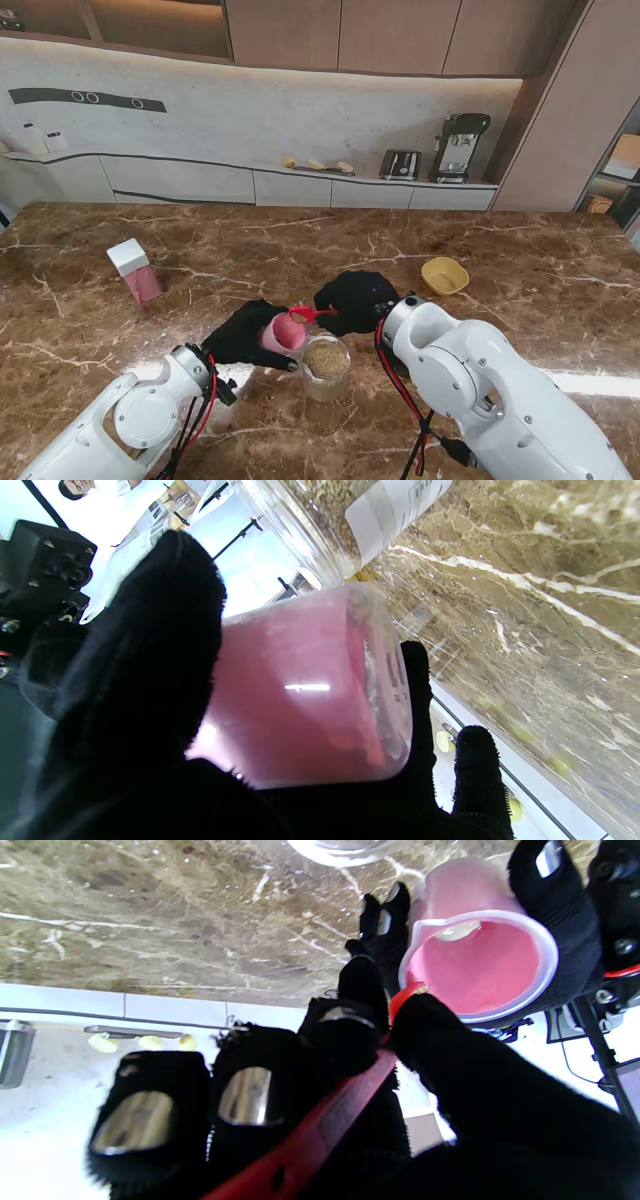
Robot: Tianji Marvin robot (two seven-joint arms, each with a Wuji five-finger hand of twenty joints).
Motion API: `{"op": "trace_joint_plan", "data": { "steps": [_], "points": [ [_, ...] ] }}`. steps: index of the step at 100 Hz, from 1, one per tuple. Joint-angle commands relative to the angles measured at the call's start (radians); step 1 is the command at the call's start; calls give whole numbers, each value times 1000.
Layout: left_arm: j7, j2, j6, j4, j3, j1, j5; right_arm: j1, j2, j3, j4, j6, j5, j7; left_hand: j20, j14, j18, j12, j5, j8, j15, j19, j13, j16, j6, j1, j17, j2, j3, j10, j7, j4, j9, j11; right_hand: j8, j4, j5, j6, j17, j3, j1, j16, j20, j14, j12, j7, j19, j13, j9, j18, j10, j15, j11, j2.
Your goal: Measure grain into the airtight container
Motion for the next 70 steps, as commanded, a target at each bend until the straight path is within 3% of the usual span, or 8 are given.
{"op": "trace_joint_plan", "data": {
  "steps": [1, 17, 30, 70],
  "points": [
    [1, 0, -1, 3, 1, 4, 4, -28, 2, 24, -11, 11, -10, 2, 3, -15, -1, 14, 191, 25, -26, -24, -21, -6, -276, 121, -19, 197, 246, -98, 141, -27, 112, 14, 18, -16, 15, -15, 27, 23, -11, -11, 19, -16, 4, 16, 80, 45, 57, 11, -22, 36, 36, 6],
    [5, -1, -1, 3, -3, 8, 9, -82, 0, 91, -38, 16, -18, -8, 3, -16, -1, 15, 192, 25, -25, -22, -21, -5, -277, 120, -18, 197, 246, -98, 142, -27, 114, 15, 18, -16, 18, -11, 28, 24, -9, -11, 17, -16, 2, 14, 80, 45, 57, 11, -19, 37, 38, 3],
    [7, -1, -2, 3, -4, 9, 9, -114, 5, 128, -65, 17, -27, 30, 4, -14, 0, 15, 192, 25, -25, -21, -19, -5, -277, 119, -18, 196, 247, -99, 142, -27, 114, 14, 18, -15, 17, -9, 28, 21, -5, -11, 16, -16, 1, 13, 81, 45, 56, 12, -20, 38, 39, 7],
    [10, -1, -2, 6, -12, 15, 14, -140, 14, 122, -31, 26, -9, 78, 4, -17, -1, 14, 192, 25, -27, -21, -20, -6, -280, 117, -19, 196, 251, -103, 142, -28, 116, 14, 22, -14, 18, -11, 28, 19, -4, -12, 13, -17, -2, 12, 82, 44, 56, 12, -21, 37, 39, 5]
  ]
}}
